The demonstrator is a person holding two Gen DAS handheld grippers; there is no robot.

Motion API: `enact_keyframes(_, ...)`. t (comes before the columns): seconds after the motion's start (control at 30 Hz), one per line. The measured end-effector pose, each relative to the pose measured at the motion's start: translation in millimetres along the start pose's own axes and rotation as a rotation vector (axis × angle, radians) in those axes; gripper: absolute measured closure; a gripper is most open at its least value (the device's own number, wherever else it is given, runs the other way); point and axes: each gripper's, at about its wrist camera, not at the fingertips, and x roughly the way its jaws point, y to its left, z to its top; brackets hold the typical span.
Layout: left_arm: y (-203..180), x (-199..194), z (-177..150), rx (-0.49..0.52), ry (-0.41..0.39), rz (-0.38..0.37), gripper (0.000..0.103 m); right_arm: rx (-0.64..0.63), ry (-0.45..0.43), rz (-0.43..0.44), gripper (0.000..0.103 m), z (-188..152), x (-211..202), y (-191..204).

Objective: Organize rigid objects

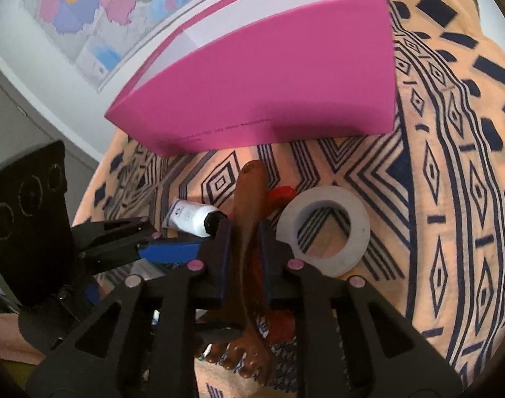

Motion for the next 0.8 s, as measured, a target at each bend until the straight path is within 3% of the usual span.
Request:
enact_keyframes(0.23,1,0,-1,-0.013,-0.001,-0.009,0.043,-0.023,-0.003,0.001,0.084,0,1,0)
enact_keyframes(0.6,-17,-15,11,0.027,-0.048,-0.073,0.043,-0.031,-0.159,0.074,0.087,3,-47,8)
enact_keyframes(0.8,-22,-30,28,0.054,-0.103,-0.059,0.057,-0.085,-0.223,0.087,0.089,17,-67,22)
